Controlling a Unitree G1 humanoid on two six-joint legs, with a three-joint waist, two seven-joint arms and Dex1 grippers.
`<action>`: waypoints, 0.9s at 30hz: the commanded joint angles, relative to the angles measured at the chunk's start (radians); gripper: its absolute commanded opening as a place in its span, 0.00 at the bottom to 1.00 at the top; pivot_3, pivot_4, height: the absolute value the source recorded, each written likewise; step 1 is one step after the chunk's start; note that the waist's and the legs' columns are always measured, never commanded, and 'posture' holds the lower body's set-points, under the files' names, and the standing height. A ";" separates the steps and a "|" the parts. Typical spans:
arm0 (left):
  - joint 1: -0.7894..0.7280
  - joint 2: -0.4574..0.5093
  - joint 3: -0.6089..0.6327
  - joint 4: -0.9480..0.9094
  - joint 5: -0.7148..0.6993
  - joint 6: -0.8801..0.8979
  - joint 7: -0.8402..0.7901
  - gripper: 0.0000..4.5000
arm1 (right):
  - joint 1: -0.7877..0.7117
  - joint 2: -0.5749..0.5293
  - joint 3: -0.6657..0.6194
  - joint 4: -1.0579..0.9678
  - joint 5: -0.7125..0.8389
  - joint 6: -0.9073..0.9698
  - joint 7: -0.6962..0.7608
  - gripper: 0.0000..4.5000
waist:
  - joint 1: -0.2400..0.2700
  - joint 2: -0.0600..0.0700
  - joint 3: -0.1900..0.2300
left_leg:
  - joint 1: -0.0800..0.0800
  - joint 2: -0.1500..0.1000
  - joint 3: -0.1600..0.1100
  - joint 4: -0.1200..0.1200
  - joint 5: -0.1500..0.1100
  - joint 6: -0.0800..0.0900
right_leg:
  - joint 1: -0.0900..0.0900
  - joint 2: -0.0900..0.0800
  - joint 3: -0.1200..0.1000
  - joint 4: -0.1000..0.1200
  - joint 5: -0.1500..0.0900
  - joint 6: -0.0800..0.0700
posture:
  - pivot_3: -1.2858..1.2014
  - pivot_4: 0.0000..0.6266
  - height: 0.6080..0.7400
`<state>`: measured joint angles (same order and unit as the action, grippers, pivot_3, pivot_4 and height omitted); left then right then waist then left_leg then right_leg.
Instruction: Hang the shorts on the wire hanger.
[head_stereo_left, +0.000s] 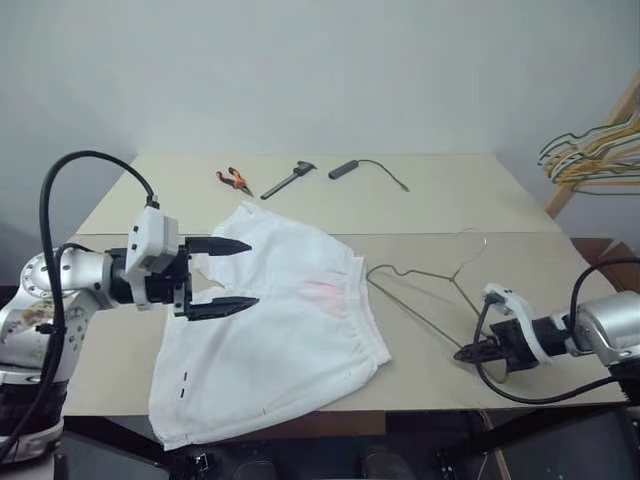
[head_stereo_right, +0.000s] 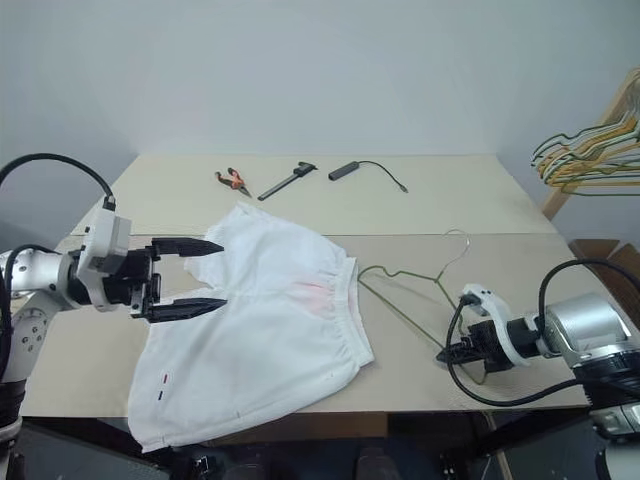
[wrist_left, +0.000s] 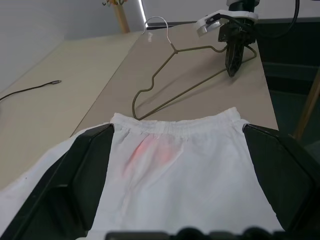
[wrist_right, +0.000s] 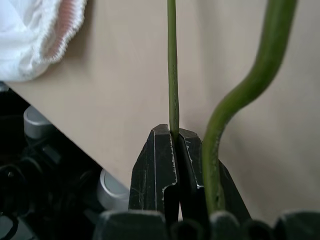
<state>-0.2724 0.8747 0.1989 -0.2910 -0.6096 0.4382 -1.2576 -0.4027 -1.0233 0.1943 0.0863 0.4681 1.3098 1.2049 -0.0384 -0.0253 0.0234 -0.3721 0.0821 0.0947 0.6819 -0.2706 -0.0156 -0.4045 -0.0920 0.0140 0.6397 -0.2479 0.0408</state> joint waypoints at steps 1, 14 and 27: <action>-0.004 0.016 0.029 -0.032 -0.021 0.000 0.012 1.00 | -0.023 -0.032 -0.003 -0.017 0.025 -0.014 0.026 0.00 | 0.002 0.000 0.000 | 0.000 0.000 0.000 0.000 0.000 0.000 | 0.000 0.000 0.000 0.000 0.000 0.000 | 0.53 0.00 1.00; 0.017 0.015 0.022 -0.042 -0.021 -0.018 0.021 1.00 | -0.059 -0.054 0.019 0.008 0.024 -0.043 0.043 0.00 | 0.003 0.000 0.000 | 0.001 0.000 0.000 -0.001 0.000 0.000 | 0.000 0.000 0.000 0.000 0.000 0.000 | 0.53 0.00 1.00; 0.042 0.020 0.030 -0.061 -0.022 -0.024 0.024 1.00 | -0.090 -0.045 0.086 -0.004 0.020 -0.067 0.079 0.00 | 0.007 0.000 0.000 | 0.001 0.000 0.000 -0.001 0.000 0.000 | 0.000 0.000 0.000 0.000 0.000 0.000 | 0.53 0.00 1.00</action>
<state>-0.2259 0.8792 0.2013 -0.3243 -0.6219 0.4296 -1.2382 -0.4628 -1.0583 0.2869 0.1005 0.4769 1.2553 1.2657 -0.0317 -0.0253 0.0234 -0.3713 0.0822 0.0947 0.6812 -0.2706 -0.0156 -0.4045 -0.0919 0.0136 0.6398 -0.2478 0.0406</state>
